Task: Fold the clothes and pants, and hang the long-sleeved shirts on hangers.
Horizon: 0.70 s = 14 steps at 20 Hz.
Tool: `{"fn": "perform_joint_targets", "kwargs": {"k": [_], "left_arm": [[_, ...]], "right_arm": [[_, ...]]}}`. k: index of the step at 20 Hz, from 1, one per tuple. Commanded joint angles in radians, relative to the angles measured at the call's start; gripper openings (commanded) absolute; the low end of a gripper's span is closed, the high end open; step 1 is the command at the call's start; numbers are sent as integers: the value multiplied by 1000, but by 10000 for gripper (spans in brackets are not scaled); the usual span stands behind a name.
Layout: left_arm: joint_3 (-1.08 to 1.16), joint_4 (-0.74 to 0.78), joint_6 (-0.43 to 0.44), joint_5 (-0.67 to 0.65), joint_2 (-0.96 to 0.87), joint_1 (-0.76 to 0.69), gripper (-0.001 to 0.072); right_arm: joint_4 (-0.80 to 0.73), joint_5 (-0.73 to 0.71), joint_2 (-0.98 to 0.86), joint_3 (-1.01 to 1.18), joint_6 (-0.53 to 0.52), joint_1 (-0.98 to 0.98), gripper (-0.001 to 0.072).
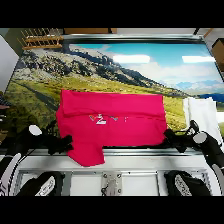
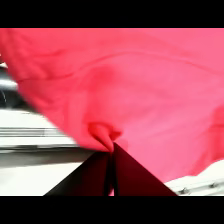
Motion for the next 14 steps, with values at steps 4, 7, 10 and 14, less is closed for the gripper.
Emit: {"fn": "perform_joint_targets", "kwargs": {"k": [4, 7, 10, 14], "left_arm": [[1, -3, -3, -145, 256, 59, 9], [2, -19, -7, -179, 324, 36, 10], [44, -16, -14, -186, 325, 24, 9], [212, -10, 27, -154, 173, 24, 9]], "right_arm": [[-174, 294, -2, 215, -63, -1, 16], [-219, 381, -19, 301, -63, -1, 15], [-217, 396, -63, 372, -63, 2, 15], [-217, 403, -169, 493, -66, 18, 15]]}}
